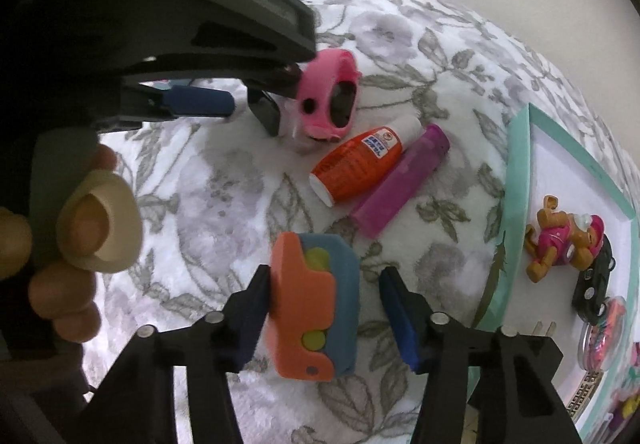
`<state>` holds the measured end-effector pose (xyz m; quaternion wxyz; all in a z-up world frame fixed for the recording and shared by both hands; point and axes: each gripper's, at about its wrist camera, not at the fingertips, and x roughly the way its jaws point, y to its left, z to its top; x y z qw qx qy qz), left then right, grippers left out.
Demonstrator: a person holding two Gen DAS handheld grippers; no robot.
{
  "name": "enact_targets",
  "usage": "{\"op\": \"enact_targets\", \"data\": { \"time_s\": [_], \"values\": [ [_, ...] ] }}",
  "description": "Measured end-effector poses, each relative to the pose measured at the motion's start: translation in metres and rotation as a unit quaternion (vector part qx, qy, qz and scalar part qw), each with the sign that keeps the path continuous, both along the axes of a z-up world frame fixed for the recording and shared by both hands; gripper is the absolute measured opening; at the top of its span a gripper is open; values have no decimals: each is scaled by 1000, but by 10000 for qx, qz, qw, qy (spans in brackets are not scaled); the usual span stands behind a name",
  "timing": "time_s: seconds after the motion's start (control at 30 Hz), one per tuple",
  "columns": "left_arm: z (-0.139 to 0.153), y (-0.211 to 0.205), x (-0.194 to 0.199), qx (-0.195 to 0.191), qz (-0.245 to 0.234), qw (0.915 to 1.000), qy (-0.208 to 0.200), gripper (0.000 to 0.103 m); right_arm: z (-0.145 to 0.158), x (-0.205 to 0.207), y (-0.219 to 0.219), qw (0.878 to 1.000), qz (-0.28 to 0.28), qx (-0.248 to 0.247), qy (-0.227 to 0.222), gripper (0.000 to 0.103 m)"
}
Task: Organize rigid objects
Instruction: 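Grasp the orange-blue folding block with the right gripper while the left grasps the white smartwatch, then carry the block and smartwatch into the tray and release both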
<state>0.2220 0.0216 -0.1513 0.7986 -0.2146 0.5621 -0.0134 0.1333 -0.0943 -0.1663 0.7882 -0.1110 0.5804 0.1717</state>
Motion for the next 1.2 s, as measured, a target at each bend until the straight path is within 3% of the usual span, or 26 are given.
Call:
{"op": "enact_targets", "data": {
  "time_s": [0.2, 0.3, 0.4, 0.63, 0.73, 1.2],
  "values": [
    [0, -7, 1, 204, -54, 9998, -35, 52, 5, -8, 8, 10000, 50, 26, -9, 52],
    [1, -5, 1, -38, -6, 10000, -54, 38, 4, -7, 8, 10000, 73, 29, -30, 51],
    [1, -4, 3, -52, -23, 10000, -23, 38, 4, -5, 6, 9999, 82, 39, -58, 45],
    [4, 8, -2, -34, 172, 9998, 26, 38, 7, -3, 0, 9999, -29, 111, -37, 45],
    [7, 15, -3, 61, 291, 9996, 28, 32, 7, 0, -7, 9998, -105, 169, -25, 45],
    [32, 30, -7, -130, 474, 9985, -239, 31, 21, 19, -47, 9980, -494, 362, -147, 45]
  ]
}}
